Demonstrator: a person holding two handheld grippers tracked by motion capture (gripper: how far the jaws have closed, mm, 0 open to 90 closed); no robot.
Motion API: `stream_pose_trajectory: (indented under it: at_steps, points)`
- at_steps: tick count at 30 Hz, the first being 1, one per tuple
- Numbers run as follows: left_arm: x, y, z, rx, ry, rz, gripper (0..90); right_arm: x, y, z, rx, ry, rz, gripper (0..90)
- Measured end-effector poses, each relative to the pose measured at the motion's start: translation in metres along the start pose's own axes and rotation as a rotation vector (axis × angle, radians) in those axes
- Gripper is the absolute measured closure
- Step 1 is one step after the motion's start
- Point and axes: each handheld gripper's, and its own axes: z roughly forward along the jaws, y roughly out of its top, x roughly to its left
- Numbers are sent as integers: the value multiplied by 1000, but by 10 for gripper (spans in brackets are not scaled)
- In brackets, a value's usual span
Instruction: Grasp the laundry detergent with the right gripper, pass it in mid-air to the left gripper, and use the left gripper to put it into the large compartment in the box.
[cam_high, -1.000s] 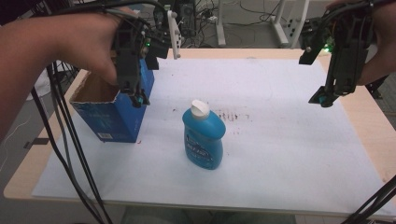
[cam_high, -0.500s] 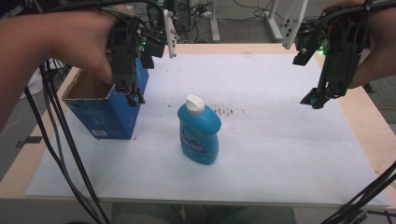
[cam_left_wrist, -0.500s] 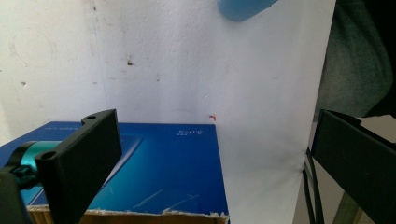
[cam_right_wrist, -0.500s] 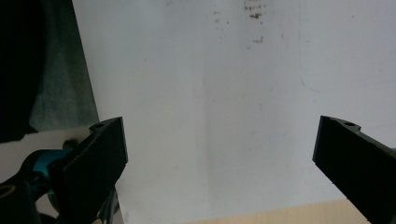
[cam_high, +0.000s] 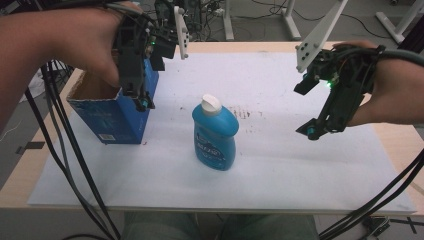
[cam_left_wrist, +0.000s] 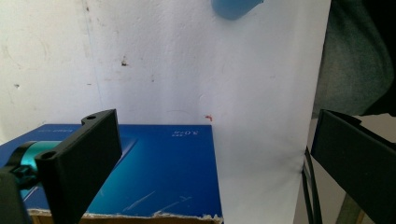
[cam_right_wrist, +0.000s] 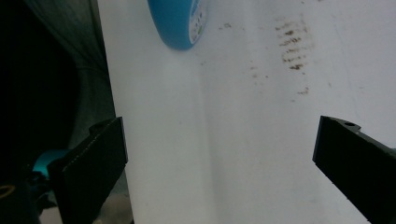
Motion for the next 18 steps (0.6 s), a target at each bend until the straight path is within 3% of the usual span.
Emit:
stream_pose_trajectory:
  at_steps: [7, 18]
  points:
    - [-1, 1, 1, -2, 0, -1, 17, 5, -8, 24, -96, 26, 40, 21]
    - [-1, 1, 5, -8, -5, 5, 18, 11, -15, 60, -226, 26, 112, 21]
